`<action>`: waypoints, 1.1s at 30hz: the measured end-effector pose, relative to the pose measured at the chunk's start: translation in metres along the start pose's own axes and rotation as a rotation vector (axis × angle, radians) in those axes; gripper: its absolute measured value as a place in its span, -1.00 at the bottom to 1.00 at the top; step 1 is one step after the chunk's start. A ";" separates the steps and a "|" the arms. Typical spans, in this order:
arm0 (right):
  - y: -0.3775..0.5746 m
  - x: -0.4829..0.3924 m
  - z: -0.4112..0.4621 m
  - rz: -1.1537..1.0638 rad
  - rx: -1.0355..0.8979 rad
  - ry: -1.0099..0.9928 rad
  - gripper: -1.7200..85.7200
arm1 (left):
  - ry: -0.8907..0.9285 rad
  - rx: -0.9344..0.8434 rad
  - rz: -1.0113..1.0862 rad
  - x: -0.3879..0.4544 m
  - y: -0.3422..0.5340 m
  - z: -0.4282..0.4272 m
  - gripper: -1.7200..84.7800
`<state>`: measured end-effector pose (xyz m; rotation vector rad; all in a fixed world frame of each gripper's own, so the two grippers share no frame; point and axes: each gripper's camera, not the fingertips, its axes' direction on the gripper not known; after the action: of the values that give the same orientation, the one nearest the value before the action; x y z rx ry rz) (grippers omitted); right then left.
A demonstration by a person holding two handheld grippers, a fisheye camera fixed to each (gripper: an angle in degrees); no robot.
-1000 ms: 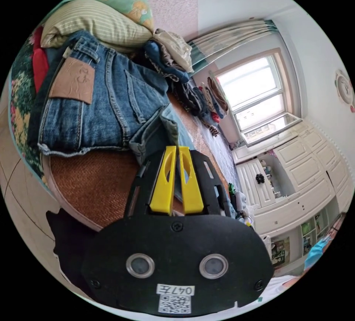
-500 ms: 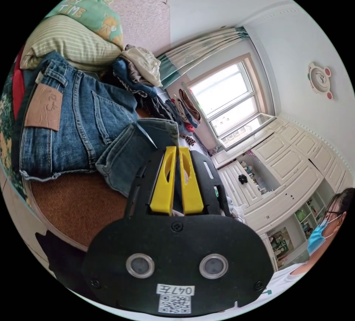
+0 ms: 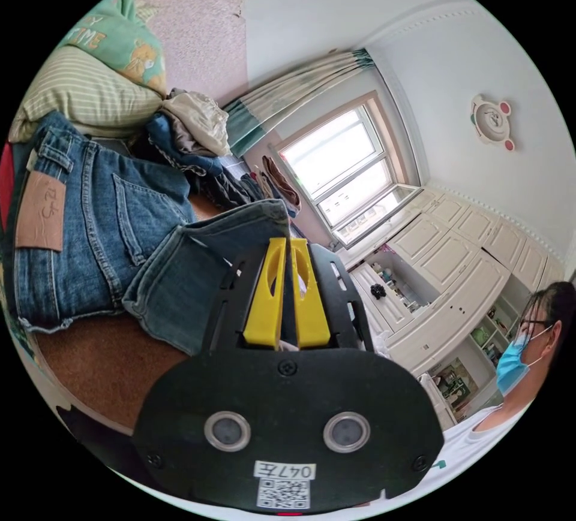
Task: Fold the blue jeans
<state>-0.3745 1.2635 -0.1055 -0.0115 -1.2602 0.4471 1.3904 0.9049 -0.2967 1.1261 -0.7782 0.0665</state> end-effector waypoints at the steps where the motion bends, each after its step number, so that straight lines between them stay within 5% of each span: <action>1: 0.007 0.003 0.007 0.013 -0.022 0.006 -0.71 | 0.003 0.003 -0.001 -0.002 0.001 0.004 -0.98; 8: 0.054 0.030 0.092 0.151 -0.090 -0.146 -0.81 | -0.028 -0.015 0.030 -0.007 0.000 0.021 -0.98; 27: 0.066 0.017 0.076 -0.006 0.049 -0.092 -0.95 | -0.413 -0.253 -0.029 -0.062 0.025 0.076 -0.85; 33: 0.083 0.036 0.083 0.012 0.043 -0.107 -0.95 | -0.343 -0.275 -0.097 -0.090 0.047 0.102 -0.94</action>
<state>-0.4693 1.3322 -0.0671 0.0420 -1.3563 0.4903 1.2510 0.8715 -0.2928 0.9206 -1.0020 -0.3143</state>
